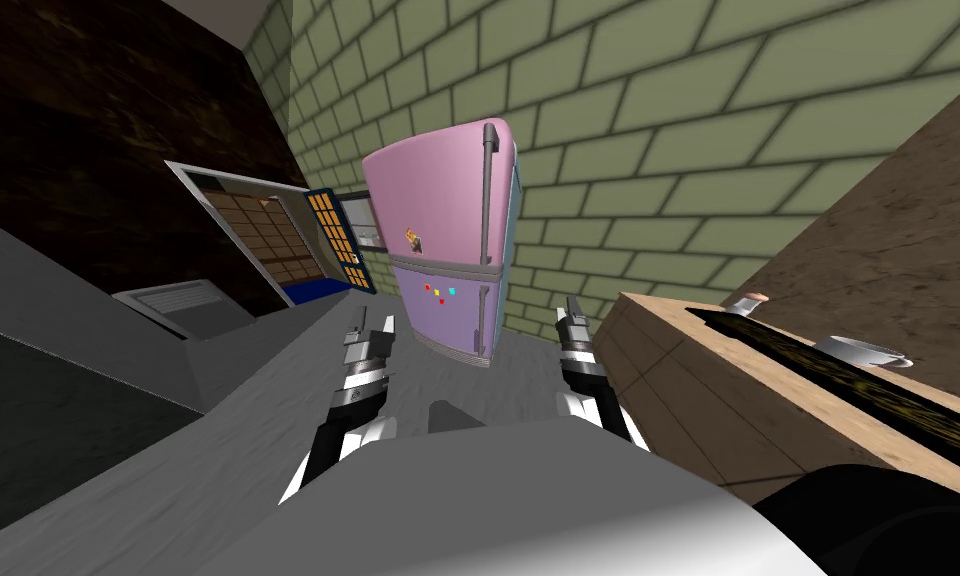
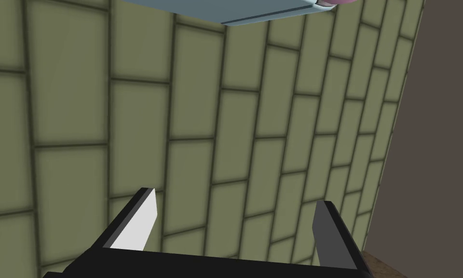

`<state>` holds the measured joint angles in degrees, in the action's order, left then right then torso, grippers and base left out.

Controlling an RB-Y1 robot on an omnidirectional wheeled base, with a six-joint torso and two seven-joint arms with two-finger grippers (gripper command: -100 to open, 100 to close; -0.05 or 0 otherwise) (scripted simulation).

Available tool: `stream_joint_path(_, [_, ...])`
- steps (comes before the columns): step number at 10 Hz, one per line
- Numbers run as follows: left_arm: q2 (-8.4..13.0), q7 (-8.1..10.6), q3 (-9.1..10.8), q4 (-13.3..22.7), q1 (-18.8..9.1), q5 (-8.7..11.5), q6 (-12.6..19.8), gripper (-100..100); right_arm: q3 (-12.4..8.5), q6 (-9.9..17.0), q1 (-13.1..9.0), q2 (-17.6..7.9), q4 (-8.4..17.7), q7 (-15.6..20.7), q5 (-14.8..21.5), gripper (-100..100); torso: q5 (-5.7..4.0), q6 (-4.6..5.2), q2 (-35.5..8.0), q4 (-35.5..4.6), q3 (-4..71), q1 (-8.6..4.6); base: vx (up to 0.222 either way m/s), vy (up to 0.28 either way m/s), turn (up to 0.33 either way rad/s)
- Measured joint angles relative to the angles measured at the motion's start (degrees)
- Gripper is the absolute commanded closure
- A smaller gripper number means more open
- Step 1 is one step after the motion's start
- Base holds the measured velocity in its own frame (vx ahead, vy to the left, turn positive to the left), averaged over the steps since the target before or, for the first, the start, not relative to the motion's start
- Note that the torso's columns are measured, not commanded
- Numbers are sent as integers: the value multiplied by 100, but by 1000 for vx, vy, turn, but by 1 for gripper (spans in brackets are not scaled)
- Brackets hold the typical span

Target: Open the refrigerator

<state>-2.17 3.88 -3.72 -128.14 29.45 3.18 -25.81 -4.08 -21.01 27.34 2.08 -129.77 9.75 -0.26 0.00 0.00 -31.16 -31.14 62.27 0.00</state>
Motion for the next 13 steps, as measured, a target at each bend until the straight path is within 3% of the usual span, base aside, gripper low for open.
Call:
stream_joint_path(1, [0,0,0,0,0,0,0,0,0,0,0,0,0,0,0,0,0,0,-423,-423,846,0,0,0,0])
stream_joint_path(2, [0,0,0,0,0,0,0,-100,0,0,0,0,0,0,0,0,0,0,-846,-846,1692,0,4,-9,-13])
stream_joint_path(4, [315,45,35,80,-102,12,48,-100,0,1,1,0,3,0,0,0,0,0,-1093,-1091,2198,-3,-6,-26,-25])
stream_joint_path(8, [873,216,156,479,-603,37,281,-100,1,1,1,1,3,0,0,0,-1,0,-1112,-1114,2230,-3,-9,-47,-37])
stream_joint_path(10, [1074,378,274,740,-931,77,467,-100,1,1,0,1,3,0,0,0,-1,0,-1113,-1114,2229,-5,-13,-71,-59])
stream_joint_path(13, [1177,541,384,1055,-1388,98,735,-100,1,1,1,1,3,0,0,0,3,0,-1110,-1114,2231,9,-7,-49,-36])
